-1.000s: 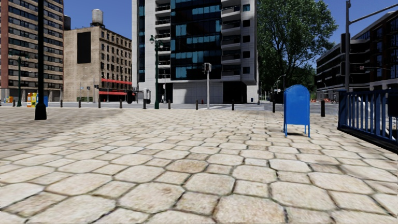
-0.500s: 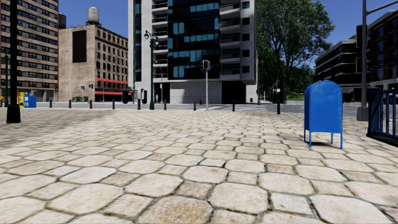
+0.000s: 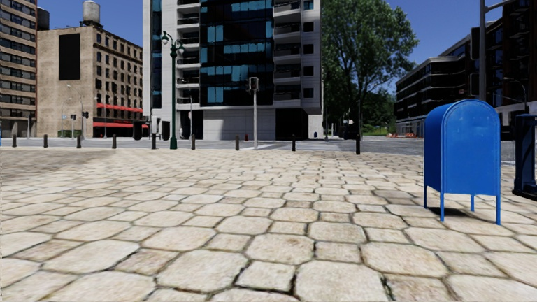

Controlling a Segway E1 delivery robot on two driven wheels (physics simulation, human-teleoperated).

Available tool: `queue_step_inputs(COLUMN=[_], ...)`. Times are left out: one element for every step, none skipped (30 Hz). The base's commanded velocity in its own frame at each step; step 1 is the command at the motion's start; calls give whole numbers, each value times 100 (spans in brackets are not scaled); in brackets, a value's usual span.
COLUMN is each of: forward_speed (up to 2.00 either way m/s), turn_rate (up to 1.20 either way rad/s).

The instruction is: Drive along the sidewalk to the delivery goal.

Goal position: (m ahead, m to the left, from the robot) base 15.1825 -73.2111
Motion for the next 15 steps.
queue_step_inputs(forward_speed=[200, 200, 200, 200, 200, 200, 200, 200, 200, 200, 200, 200, 200, 200, 200], turn_rate=[-37, -37, -37, -37, -37, -37, -37, -37, -37, -37, -37, -37, -37, -37, -37])
